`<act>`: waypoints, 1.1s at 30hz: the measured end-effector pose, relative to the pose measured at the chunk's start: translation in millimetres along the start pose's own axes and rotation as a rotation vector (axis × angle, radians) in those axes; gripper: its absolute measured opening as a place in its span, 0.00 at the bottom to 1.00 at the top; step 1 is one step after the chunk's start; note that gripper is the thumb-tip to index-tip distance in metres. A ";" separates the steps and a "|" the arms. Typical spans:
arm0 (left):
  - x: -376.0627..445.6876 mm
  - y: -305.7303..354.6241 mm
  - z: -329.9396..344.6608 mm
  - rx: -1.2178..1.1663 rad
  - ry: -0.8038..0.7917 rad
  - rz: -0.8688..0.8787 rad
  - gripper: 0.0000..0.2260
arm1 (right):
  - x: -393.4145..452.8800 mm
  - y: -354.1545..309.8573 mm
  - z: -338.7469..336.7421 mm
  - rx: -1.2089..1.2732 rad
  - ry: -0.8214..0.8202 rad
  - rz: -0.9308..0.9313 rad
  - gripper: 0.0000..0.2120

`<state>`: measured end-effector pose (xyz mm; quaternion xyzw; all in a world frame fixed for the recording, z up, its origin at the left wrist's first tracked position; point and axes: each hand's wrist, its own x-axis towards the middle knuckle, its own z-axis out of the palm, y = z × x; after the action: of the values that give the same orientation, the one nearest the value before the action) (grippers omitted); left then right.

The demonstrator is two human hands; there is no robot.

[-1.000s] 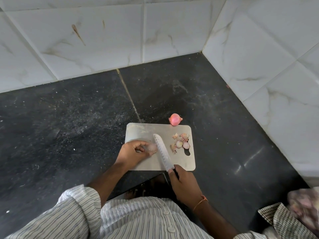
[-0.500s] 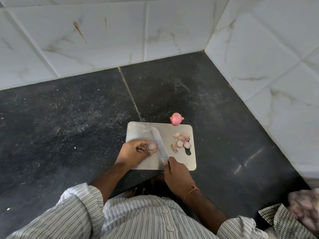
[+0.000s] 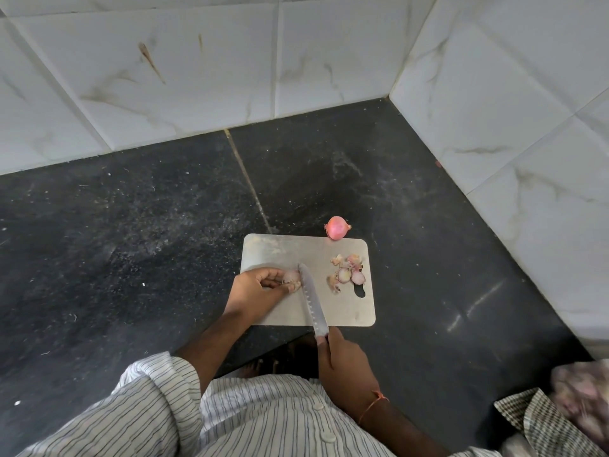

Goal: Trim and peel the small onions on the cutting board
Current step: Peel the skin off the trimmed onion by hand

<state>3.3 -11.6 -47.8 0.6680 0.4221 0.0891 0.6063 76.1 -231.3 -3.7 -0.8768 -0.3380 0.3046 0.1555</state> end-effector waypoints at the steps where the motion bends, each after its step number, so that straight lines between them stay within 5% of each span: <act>1: 0.4 -0.1 0.2 -0.003 0.000 0.001 0.12 | -1.3 0.7 1.2 0.002 0.003 -0.002 0.09; 22: 1.4 6.9 5.7 -0.055 0.094 -0.049 0.14 | -24.6 33.3 -10.8 0.158 0.006 0.082 0.15; 28: -2.1 5.2 5.2 -0.186 -0.018 0.000 0.25 | 10.6 31.0 -9.8 0.140 0.070 0.111 0.14; 33: -8.3 5.1 1.4 -0.193 -0.077 0.050 0.17 | 36.4 31.1 -11.4 0.012 0.091 0.085 0.10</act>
<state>1.3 -17.8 -40.4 0.6197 0.3712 0.1185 0.6812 120.2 -229.6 -25.4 -0.9024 -0.2912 0.2726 0.1631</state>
